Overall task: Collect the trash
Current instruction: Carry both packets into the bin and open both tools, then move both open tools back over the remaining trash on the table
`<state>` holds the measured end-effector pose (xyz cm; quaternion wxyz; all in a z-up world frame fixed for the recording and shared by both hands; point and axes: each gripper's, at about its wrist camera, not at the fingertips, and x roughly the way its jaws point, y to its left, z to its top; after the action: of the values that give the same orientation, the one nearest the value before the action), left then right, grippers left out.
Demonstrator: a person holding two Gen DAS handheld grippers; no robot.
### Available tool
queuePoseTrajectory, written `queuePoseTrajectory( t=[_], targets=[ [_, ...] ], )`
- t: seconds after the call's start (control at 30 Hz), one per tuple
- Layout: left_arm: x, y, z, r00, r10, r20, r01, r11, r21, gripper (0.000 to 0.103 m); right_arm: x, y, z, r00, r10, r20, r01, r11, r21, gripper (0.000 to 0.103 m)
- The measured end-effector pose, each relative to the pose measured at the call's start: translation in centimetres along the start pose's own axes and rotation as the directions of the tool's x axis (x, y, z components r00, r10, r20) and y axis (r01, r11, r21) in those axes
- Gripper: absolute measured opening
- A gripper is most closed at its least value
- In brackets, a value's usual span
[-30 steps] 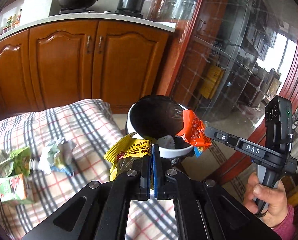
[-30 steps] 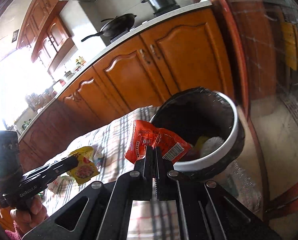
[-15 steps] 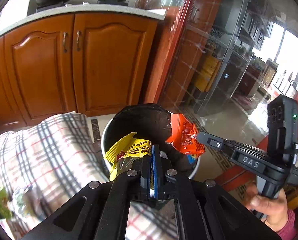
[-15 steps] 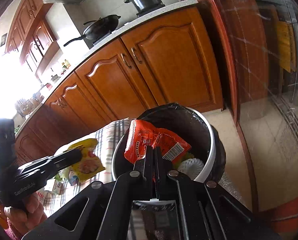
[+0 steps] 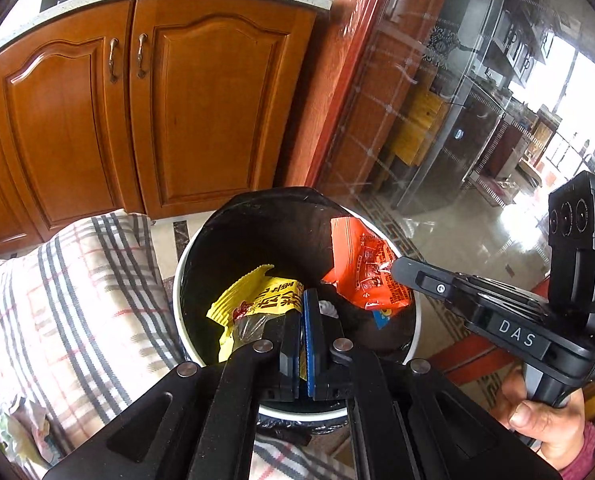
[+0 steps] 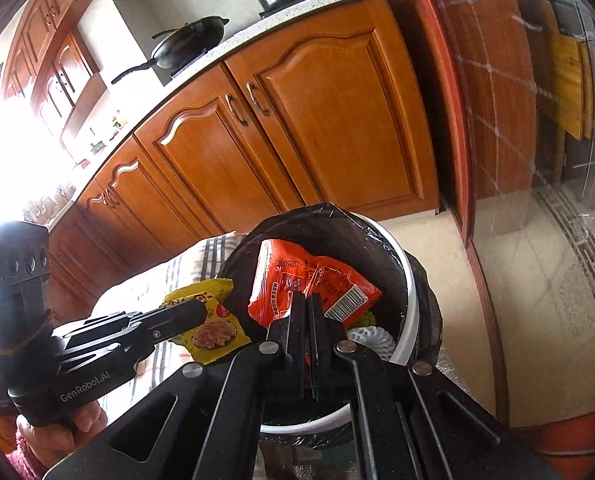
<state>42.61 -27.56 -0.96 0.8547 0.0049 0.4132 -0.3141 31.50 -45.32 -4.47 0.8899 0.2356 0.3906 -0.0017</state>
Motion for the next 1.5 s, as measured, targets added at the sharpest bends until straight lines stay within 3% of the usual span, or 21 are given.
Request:
queuePoseTrajectory(
  t=[0.1,0.23,0.5,0.57,0.63,0.67,0.83,1.13,1.5],
  targets=[
    [0.0,0.1,-0.2,1.000,0.015,-0.009,-0.015,1.000,0.002,0.006,0.3,-0.2,0.2,1.000,0.000,-0.003,0.000,1.000,0.006,0.001],
    [-0.3,0.2,-0.4,1.000,0.030,-0.008,-0.030,0.999,-0.015,0.030,0.4,-0.7,0.3,1.000,0.011,-0.006,-0.010,0.999,0.034,0.009],
    [-3.1,0.5,-2.5,0.999,0.023,0.028,-0.021,0.999,-0.050,0.032,-1.4,-0.6,-0.7,0.999,0.030,0.036,-0.032,0.997,0.071,0.018],
    [-4.6,0.7,-3.7,0.998,0.035,0.049,-0.032,0.997,-0.063,0.036,-2.3,-0.4,-1.2,0.998,0.040,0.055,-0.044,0.996,0.082,0.030],
    [-6.3,0.7,-5.2,0.996,0.051,0.074,-0.046,0.997,-0.069,0.042,-3.2,0.0,-1.9,0.996,0.054,0.076,-0.061,0.994,0.092,0.054],
    [-7.2,0.8,-6.1,0.994,0.061,0.088,-0.054,0.996,-0.075,0.043,-3.5,0.3,-2.2,0.995,0.062,0.084,-0.070,0.993,0.094,0.061],
    [-11.7,1.7,-10.4,0.986,0.104,0.132,-0.087,0.988,-0.128,0.047,-5.1,1.9,-4.4,0.988,0.105,0.111,-0.116,0.988,0.105,0.076],
    [-19.1,3.2,-16.7,0.963,0.208,0.174,-0.169,0.962,-0.213,0.048,-6.0,6.1,-8.1,0.981,0.178,0.080,-0.185,0.979,0.091,0.077],
    [-27.0,6.8,-21.8,0.925,0.316,0.210,-0.240,0.916,-0.321,0.048,-5.1,12.1,-9.6,0.967,0.254,0.029,-0.254,0.967,0.009,0.079]
  ],
)
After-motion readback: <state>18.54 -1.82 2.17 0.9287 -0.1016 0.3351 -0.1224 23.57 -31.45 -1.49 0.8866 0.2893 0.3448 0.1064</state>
